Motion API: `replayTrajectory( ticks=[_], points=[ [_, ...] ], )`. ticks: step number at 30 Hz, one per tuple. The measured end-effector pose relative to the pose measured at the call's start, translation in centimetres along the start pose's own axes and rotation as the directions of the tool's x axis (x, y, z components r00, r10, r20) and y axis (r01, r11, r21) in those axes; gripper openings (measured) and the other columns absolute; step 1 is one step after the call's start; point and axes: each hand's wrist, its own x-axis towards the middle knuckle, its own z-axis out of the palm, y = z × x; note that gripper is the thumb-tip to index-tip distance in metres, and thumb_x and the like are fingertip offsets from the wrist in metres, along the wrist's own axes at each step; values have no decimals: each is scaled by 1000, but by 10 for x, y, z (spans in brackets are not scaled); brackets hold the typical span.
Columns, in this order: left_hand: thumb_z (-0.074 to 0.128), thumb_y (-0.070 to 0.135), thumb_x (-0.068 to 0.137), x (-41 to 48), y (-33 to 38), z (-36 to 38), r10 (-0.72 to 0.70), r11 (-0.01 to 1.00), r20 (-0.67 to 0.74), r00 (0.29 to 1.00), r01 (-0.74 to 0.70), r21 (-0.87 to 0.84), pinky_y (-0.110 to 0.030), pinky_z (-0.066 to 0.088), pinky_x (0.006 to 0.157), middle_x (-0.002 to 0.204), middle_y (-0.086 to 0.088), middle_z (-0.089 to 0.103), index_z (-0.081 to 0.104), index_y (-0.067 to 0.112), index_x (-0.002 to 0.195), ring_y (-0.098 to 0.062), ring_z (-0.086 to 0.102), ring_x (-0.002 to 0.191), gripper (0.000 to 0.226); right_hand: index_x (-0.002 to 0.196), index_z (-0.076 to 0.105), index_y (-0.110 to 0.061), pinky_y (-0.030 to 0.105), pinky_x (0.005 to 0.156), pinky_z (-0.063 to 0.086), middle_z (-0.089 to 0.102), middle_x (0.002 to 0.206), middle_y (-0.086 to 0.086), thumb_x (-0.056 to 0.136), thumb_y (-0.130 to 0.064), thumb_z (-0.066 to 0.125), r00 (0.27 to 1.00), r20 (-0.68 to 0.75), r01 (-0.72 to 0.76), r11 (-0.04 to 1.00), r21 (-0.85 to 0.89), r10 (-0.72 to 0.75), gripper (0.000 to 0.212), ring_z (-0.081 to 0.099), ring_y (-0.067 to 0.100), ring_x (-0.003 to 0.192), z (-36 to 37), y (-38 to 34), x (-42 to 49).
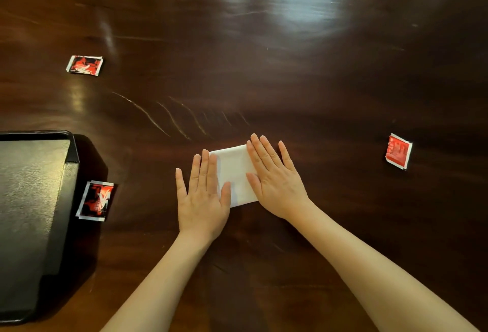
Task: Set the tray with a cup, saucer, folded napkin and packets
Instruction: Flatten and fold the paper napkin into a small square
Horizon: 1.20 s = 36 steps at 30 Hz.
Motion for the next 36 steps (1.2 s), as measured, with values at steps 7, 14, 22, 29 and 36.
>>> replayTrajectory(
  ticks=[7,14,22,29,36],
  points=[
    [-11,60,87,3,-5,-14,48,996,58,997,-52,69,-46,-14,116,159,-4,6,-2,18,148,-21,-1,146,75,143,-21,-22,39,113,-22,-26,151,-6,91,-61,8,994,88,-67,998,-15,68,71,-25,11,141,-10,14,-11],
    [42,38,96,35,6,-55,-3,924,-24,1000,-7,-382,-33,20,114,154,-5,27,26,17,146,-21,22,143,57,136,42,-16,17,94,39,47,139,-1,96,-29,47,820,-83,-452,730,512,566,43,49,12,122,-41,-27,-56],
    [67,36,80,88,23,-69,239,958,393,888,-150,-245,-29,47,77,114,-5,54,45,15,128,-20,55,98,57,115,42,-20,31,69,56,53,101,-2,89,-34,59,683,182,-630,444,637,708,34,61,17,88,-28,-54,-54],
    [49,37,94,67,16,-84,277,823,519,809,78,-562,-42,50,88,107,-2,58,46,23,117,-21,59,99,27,121,40,-22,37,75,59,55,108,0,89,-33,59,701,273,-590,320,741,659,39,63,15,88,-32,-32,-38],
    [52,25,93,52,12,-136,361,187,355,862,306,-933,-38,55,85,112,-2,60,45,25,122,-18,62,100,30,111,58,-21,33,78,58,68,107,1,92,-49,46,829,390,-331,-209,920,400,37,67,17,95,-104,-32,-23]
  ],
)
